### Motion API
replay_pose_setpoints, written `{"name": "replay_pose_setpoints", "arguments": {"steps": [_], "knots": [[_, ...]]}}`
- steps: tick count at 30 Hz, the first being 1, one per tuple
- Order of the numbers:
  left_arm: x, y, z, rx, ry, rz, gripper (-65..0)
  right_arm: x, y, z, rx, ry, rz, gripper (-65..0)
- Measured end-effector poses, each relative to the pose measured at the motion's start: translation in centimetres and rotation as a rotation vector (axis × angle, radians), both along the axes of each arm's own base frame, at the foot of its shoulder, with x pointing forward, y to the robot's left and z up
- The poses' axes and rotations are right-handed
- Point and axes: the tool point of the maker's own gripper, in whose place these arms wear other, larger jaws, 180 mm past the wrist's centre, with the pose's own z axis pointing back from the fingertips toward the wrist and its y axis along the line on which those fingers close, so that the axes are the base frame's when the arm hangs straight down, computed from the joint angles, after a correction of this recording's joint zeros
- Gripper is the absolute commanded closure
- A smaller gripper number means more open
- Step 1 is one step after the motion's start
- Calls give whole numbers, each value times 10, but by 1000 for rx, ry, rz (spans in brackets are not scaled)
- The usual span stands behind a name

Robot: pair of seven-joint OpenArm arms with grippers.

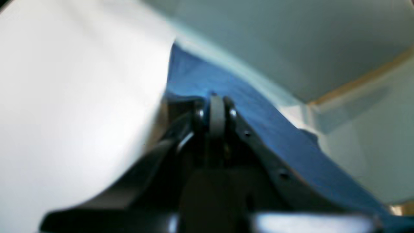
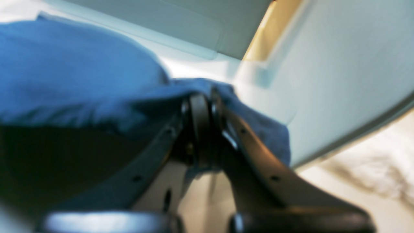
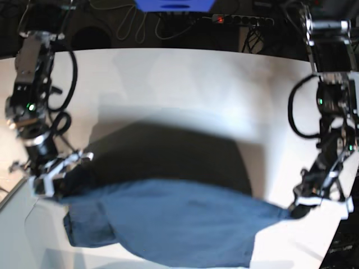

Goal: Layout the t-shirt on the table in an organized manner, then fold the t-shirt properly
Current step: 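Lay the shirt down flat with both grippers, pulling it open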

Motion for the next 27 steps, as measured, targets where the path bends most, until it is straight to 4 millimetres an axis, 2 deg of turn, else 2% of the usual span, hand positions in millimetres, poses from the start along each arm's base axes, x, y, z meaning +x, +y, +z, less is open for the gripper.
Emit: {"name": "replay_pose_setpoints", "arguments": {"steps": [2, 5, 8, 15, 18, 24, 27], "knots": [[-27, 14, -20, -35, 42, 38, 0, -26, 8, -29, 18, 78, 11, 0], [-66, 34, -55, -40, 136, 99, 0, -60, 9, -68, 19, 207, 5, 0], [-96, 39, -84, -42, 217, 116, 0, -77, 16, -77, 52, 193, 20, 0], [-140, 38, -120, -42, 328, 117, 0, -125, 15, -125, 76, 327, 15, 0], [-149, 40, -129, -39, 359, 124, 0, -139, 27, -143, 87, 391, 68, -22], [-156, 37, -131, -39, 370, 117, 0, -182, 46, -166, 108, 509, 141, -146], [-156, 37, -131, -41, 367, 119, 0, -196, 51, -170, 120, 536, 151, -199]]}}
